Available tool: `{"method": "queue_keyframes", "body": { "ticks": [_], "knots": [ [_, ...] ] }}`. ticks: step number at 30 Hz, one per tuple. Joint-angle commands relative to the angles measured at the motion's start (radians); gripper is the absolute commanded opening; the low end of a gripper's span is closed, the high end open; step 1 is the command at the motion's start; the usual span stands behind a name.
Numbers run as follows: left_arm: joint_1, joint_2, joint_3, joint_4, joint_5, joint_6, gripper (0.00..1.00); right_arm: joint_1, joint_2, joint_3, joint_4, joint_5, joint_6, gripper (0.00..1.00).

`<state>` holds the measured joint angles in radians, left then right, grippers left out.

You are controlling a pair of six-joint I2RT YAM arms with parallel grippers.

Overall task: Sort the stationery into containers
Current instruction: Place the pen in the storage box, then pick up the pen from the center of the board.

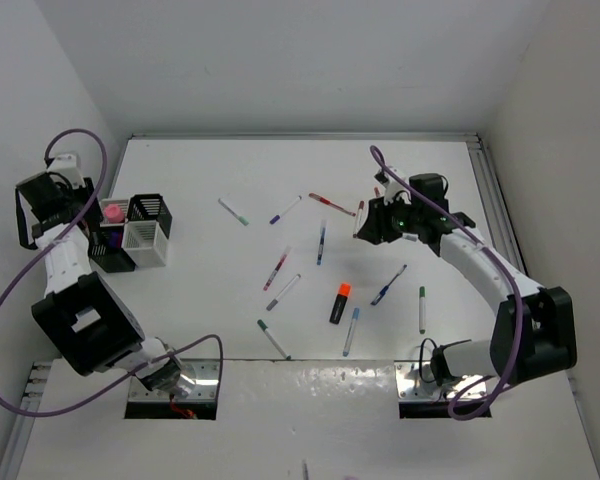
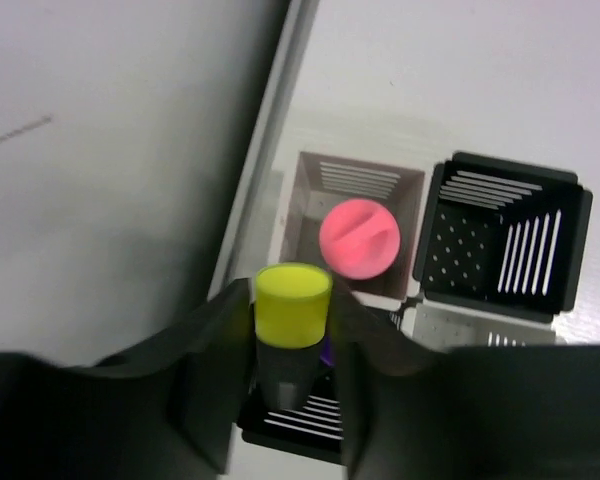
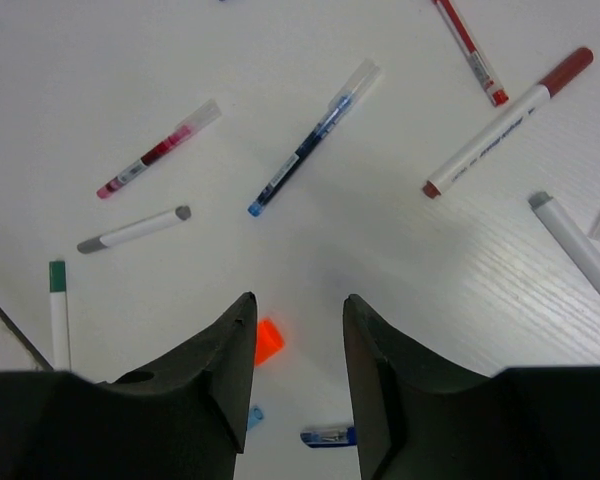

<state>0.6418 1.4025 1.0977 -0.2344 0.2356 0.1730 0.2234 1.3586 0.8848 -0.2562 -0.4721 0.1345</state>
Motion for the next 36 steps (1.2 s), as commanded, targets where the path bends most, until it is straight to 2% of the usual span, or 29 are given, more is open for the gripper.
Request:
{"method": "queue_keyframes", "body": {
  "ticks": [1, 3, 6, 10, 13, 18, 22, 27, 30, 34, 36],
  "knots": [
    [0.024, -0.013, -0.036, 0.01, 0.085, 0.049, 0.5, -0.022, -0.058, -0.039, -0.006, 0.015, -0.009, 0.4],
    [0.033, -0.023, -0.061, 0.015, 0.122, 0.065, 0.57, -0.038, -0.099, -0.09, -0.023, 0.03, -0.003, 0.42],
    [0.044, -0.039, -0.067, 0.021, 0.166, 0.066, 0.66, -0.048, -0.16, -0.145, -0.076, 0.053, -0.001, 0.51],
    [0.048, -0.101, -0.064, 0.049, 0.243, 0.037, 0.74, -0.052, -0.242, -0.198, -0.156, 0.102, 0.034, 0.58],
    [0.038, -0.176, -0.065, 0.089, 0.3, -0.016, 0.74, -0.048, -0.28, -0.227, -0.224, 0.144, 0.121, 0.59],
    [-0.034, -0.273, -0.067, 0.101, 0.297, -0.043, 0.75, 0.002, -0.257, -0.241, -0.27, 0.249, 0.304, 0.57],
    [-0.079, -0.307, -0.07, 0.078, 0.297, -0.038, 0.75, 0.054, -0.181, -0.195, -0.267, 0.291, 0.391, 0.56],
    [-0.087, -0.338, -0.081, 0.043, 0.272, -0.024, 0.75, 0.102, -0.106, -0.15, -0.298, 0.303, 0.487, 0.55],
    [-0.085, -0.347, -0.078, 0.024, 0.26, -0.02, 0.75, 0.174, -0.064, -0.132, -0.307, 0.352, 0.508, 0.55],
    [-0.085, -0.35, -0.064, 0.004, 0.248, -0.02, 0.75, 0.301, 0.011, -0.075, -0.304, 0.431, 0.514, 0.62],
    [-0.088, -0.344, -0.055, -0.006, 0.245, -0.023, 0.75, 0.327, 0.086, -0.026, -0.327, 0.452, 0.537, 0.66]
  ]
}}
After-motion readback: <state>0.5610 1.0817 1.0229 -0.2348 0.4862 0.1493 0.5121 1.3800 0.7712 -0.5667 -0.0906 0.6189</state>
